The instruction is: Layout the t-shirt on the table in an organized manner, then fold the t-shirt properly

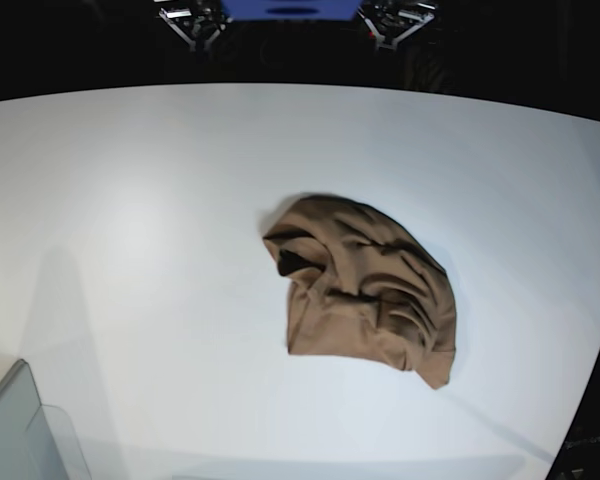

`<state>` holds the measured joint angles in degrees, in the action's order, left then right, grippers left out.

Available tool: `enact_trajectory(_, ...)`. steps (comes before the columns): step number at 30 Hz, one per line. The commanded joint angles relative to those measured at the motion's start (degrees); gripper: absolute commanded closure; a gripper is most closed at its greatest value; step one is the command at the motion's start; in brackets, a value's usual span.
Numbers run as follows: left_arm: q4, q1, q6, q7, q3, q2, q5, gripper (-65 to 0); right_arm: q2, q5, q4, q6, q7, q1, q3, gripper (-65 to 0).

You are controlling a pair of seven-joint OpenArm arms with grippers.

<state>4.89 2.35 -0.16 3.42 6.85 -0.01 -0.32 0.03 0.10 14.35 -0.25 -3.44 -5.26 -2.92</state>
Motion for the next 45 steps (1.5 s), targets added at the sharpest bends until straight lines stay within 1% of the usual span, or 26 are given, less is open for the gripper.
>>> enact_trajectory(1,0.0,0.3,0.4,-0.1,0.0,0.0,-0.1,-0.1,0.2,0.3,0.1,0.6,0.0,-0.1,0.0,0.0)
enact_trajectory(6,0.0,0.4,0.0,-0.1,0.0,-0.4,-0.1,-0.1,0.4,0.3,0.1,0.6,0.1,-0.5,0.0,0.0)
enact_trajectory(10,0.0,0.9,0.0,-0.1,0.0,-0.6,-0.1,-0.1,2.2,0.3,0.6,0.6,0.5,-2.4,-1.3,0.0)
enact_trajectory(11,0.0,1.7,0.0,-0.1,0.0,-1.1,-0.1,-0.1,2.6,0.3,0.6,0.6,0.5,-2.8,-1.7,0.0)
enact_trajectory(13,2.6,3.1,-0.1,-0.2,0.0,-2.1,-0.1,-0.1,3.9,0.3,0.6,0.6,0.5,-3.1,-2.0,0.0)
enact_trajectory(15,7.9,6.4,-0.1,0.2,0.0,-2.8,-0.2,-0.1,5.3,0.3,1.7,0.6,0.5,-5.1,-2.0,0.0)
enact_trajectory(16,11.2,8.6,-0.1,0.3,0.0,-4.0,-0.2,-0.1,6.2,0.3,3.6,0.6,0.4,-6.2,-2.0,0.0)
enact_trajectory(19,22.3,15.9,-0.1,0.3,0.0,-6.2,-0.2,-0.1,8.5,0.3,13.5,0.6,0.0,-12.6,-2.0,0.0)
enact_trajectory(22,33.5,22.5,-0.1,0.3,0.0,-9.1,-1.6,-0.1,10.5,0.3,26.8,0.6,-0.6,-20.5,-2.0,0.0)
enact_trajectory(25,44.2,28.0,0.0,1.7,0.0,-13.0,-9.0,-0.1,12.1,0.5,42.1,0.6,-3.3,-27.7,-1.5,0.0)
enact_trajectory(27,52.0,30.8,0.0,5.6,0.0,-16.6,-15.1,-0.1,13.1,0.6,52.4,0.6,-5.1,-32.3,-1.4,0.0)
enact_trajectory(29,59.4,33.3,-0.1,8.6,0.0,-19.5,-19.8,-0.1,13.9,0.6,60.9,0.6,-6.2,-35.9,-1.3,0.0)
enact_trajectory(32,70.2,37.4,0.4,10.1,0.0,-23.8,-23.8,-0.1,15.0,0.6,73.3,0.6,-9.4,-40.8,-1.3,0.0)
enact_trajectory(35,80.7,41.9,0.5,10.2,-0.2,-27.0,-25.0,-0.1,16.0,0.5,85.4,0.6,-13.5,-45.2,-1.1,0.0)
enact_trajectory(37,87.4,45.5,0.5,10.2,-2.9,-27.5,-25.4,-0.1,16.2,0.5,92.9,0.6,-15.1,-47.8,0.8,0.0)
enact_trajectory(40,95.7,50.3,0.5,10.2,-9.6,-26.3,-25.1,-0.1,16.1,0.5,101.0,0.6,-15.6,-49.8,2.4,0.0)
enact_trajectory(43,103.6,53.5,0.5,10.2,-16.0,-24.0,-25.0,-0.1,15.7,0.6,102.6,0.6,-15.4,-48.2,2.4,0.0)
enact_trajectory(45,106.7,54.2,0.5,10.2,-19.5,-22.8,-25.3,-0.1,14.3,0.6,102.6,0.6,-15.6,-46.1,2.3,0.0)
